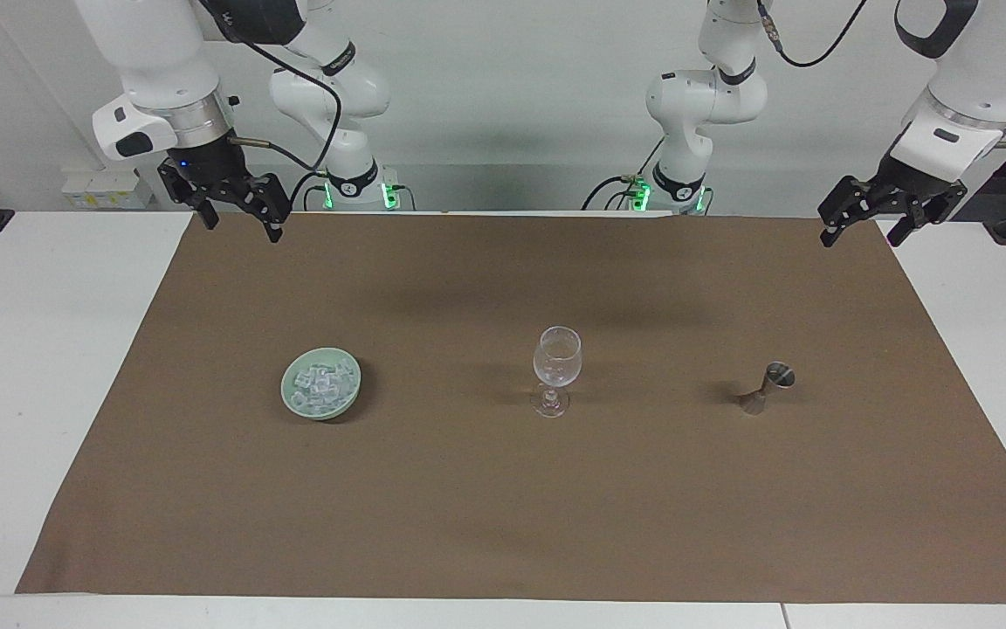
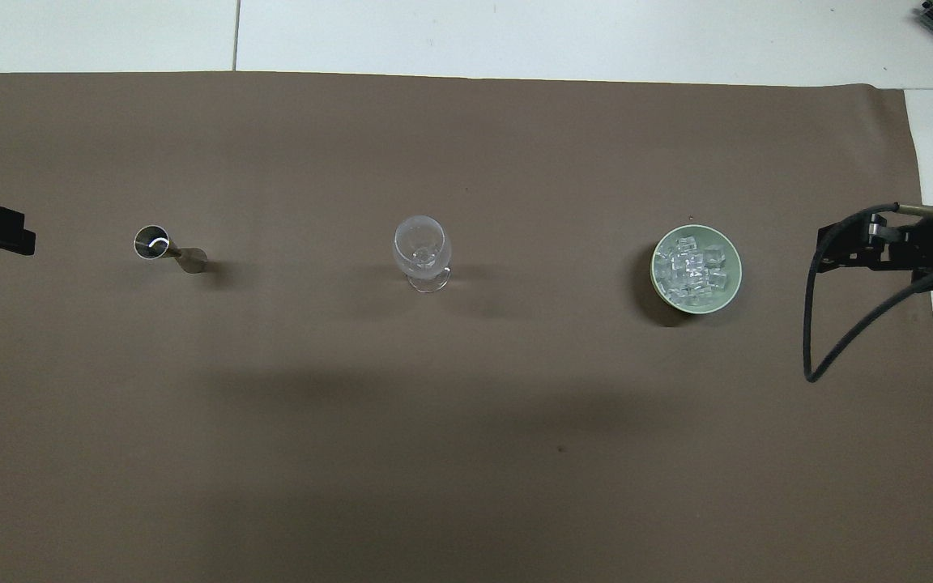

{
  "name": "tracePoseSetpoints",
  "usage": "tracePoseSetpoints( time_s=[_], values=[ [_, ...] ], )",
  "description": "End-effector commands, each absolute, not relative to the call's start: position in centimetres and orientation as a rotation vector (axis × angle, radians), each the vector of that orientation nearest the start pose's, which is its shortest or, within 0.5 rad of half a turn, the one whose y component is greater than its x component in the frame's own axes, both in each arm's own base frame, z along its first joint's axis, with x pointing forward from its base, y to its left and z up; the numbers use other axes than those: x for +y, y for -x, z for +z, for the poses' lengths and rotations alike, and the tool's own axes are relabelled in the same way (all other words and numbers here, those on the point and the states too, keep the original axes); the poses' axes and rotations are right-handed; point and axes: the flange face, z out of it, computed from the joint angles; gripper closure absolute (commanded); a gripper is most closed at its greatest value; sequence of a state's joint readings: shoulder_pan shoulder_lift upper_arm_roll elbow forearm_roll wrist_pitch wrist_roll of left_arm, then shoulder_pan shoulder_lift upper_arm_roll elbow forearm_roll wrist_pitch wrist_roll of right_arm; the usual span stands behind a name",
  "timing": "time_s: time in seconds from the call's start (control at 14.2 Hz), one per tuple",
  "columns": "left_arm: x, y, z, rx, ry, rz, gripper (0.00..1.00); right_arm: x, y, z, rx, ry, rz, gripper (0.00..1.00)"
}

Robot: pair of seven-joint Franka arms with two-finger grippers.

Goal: Pour wine and add ice with both arms

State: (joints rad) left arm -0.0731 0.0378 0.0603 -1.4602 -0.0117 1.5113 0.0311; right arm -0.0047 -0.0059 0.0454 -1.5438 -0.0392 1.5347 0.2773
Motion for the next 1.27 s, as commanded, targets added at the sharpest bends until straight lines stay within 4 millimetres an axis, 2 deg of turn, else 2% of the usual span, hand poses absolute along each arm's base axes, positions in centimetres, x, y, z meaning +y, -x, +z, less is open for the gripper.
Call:
tracePoseSetpoints(
  time_s=[0.0,0.49,0.78,1.06,1.2],
  values=[
    [-0.6,-56.0,65.3,0.09,3.127,-0.029,0.0,1.3,-55.3,63.9,0.347,3.138,0.011,0.0],
    [-0.6,-56.1,65.2,0.092,3.127,-0.026,0.0,1.3,-55.2,63.9,0.349,3.138,0.006,0.0],
    [-1.2,-56.1,65.0,0.242,3.126,-0.016,0.0,1.3,-55.2,63.9,0.349,3.138,0.006,0.0],
    [-1.4,-55.5,64.2,0.256,3.117,0.099,0.0,1.3,-55.2,63.9,0.349,3.138,0.006,0.0],
    [-1.7,-55.5,64.2,0.336,3.114,0.1,0.0,1.3,-55.3,63.9,0.349,3.138,0.004,0.0]
  ],
)
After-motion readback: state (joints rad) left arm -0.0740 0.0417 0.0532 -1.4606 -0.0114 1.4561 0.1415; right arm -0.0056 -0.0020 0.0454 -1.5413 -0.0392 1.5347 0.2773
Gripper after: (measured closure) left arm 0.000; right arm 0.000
